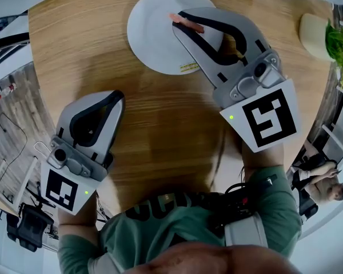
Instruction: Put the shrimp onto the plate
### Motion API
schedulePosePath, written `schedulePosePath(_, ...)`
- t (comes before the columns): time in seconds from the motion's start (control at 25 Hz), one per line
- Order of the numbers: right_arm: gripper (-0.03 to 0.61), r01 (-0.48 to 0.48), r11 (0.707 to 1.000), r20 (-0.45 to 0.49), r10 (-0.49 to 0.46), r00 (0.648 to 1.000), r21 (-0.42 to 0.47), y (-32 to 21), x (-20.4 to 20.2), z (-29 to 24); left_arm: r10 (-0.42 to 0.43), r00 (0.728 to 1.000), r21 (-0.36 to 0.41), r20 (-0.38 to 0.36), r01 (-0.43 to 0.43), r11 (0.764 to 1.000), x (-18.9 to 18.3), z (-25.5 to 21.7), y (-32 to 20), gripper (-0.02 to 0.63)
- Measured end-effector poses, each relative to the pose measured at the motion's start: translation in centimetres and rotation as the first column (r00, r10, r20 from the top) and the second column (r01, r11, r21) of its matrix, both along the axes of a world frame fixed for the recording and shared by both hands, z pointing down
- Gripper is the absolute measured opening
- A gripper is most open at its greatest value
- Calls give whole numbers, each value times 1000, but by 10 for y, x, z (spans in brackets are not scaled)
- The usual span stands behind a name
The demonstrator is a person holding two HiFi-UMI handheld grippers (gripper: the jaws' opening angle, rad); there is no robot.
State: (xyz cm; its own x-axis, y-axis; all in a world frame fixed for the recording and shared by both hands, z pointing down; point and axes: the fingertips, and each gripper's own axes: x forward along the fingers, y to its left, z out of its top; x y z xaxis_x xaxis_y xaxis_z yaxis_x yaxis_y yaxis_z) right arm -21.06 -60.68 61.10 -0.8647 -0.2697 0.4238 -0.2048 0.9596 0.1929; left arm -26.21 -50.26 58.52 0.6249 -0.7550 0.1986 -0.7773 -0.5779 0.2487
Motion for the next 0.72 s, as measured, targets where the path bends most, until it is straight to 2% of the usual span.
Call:
schedulePosePath(0.16,51,-22,1000,-14,22,1000,16,-3,0,1,-20,998,29,60,19,999,-9,-2,-5,11)
schedulePosePath(0.36,51,-25,999,-57,28,998,37,-3,2,6,-39,998,41,57,37,998,-15,-6,-8,11)
schedulePosePath(0.72,51,-27,999,-56,30,998,44,-4,3,7,-38,998,43,46,36,998,-15,-7,-7,11)
